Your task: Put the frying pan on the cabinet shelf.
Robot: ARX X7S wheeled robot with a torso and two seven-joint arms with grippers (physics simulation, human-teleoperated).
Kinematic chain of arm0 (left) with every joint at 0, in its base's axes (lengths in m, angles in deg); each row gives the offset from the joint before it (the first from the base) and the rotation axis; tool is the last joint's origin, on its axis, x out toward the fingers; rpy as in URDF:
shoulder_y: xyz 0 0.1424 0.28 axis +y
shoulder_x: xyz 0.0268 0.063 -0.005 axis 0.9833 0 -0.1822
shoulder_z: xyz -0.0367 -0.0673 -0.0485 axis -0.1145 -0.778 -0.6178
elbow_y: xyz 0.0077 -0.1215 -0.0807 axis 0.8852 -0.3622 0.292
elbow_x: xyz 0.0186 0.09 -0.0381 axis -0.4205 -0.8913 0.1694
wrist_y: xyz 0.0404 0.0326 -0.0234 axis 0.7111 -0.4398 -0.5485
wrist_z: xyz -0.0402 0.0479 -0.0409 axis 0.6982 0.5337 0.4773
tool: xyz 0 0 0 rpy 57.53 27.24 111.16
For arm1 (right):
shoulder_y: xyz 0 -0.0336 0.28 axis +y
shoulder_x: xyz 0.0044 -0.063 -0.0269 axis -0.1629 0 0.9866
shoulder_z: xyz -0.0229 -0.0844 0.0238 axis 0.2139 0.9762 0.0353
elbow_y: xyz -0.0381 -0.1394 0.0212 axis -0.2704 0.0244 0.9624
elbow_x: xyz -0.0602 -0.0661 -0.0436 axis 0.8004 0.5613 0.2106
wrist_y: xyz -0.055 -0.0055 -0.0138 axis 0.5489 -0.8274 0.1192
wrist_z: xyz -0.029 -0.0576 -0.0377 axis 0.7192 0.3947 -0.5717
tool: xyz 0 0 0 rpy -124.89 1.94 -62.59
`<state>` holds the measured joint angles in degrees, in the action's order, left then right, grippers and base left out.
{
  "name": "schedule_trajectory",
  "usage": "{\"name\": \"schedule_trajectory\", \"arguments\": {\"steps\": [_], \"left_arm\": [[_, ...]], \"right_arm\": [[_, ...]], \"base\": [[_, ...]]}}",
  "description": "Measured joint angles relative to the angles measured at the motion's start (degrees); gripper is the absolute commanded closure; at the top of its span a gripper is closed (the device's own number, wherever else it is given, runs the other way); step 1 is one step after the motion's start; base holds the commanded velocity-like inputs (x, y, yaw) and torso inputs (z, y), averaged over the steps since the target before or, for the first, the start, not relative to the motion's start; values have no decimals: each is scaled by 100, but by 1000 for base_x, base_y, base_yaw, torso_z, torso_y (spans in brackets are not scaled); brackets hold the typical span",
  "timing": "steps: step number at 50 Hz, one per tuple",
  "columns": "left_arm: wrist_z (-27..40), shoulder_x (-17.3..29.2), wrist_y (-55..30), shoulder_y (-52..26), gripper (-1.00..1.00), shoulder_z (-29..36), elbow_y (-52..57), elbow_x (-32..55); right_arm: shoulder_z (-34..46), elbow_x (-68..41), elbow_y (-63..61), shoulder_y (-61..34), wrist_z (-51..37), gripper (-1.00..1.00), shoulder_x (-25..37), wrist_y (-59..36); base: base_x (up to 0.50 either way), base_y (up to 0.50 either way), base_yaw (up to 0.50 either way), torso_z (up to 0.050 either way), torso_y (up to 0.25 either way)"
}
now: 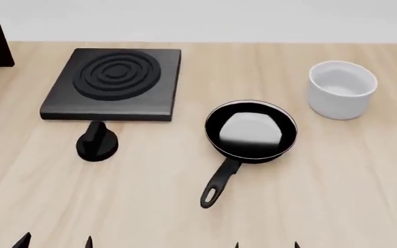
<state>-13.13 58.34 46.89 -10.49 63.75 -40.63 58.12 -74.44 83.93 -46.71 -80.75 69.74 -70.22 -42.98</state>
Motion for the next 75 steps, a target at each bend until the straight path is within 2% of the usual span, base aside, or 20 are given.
{"name": "schedule_trajectory", "arguments": {"steps": [13, 28, 75], "left_arm": [[54, 51, 40, -10, -100, 90, -12, 16], [119, 99, 60, -41, -100, 152, -42, 68], [289, 243, 98, -72, -100, 376, -5, 143]], "right_arm": [[53, -37, -40, 5, -88, -100, 54, -21], [129, -137, -82, 0, -97, -100, 105, 101], [292, -206, -60, -45, -341, -100, 247, 155]], "base": [[296, -424, 0, 0, 0], [49, -7, 0, 0, 0], [500, 0, 0, 0, 0]]}}
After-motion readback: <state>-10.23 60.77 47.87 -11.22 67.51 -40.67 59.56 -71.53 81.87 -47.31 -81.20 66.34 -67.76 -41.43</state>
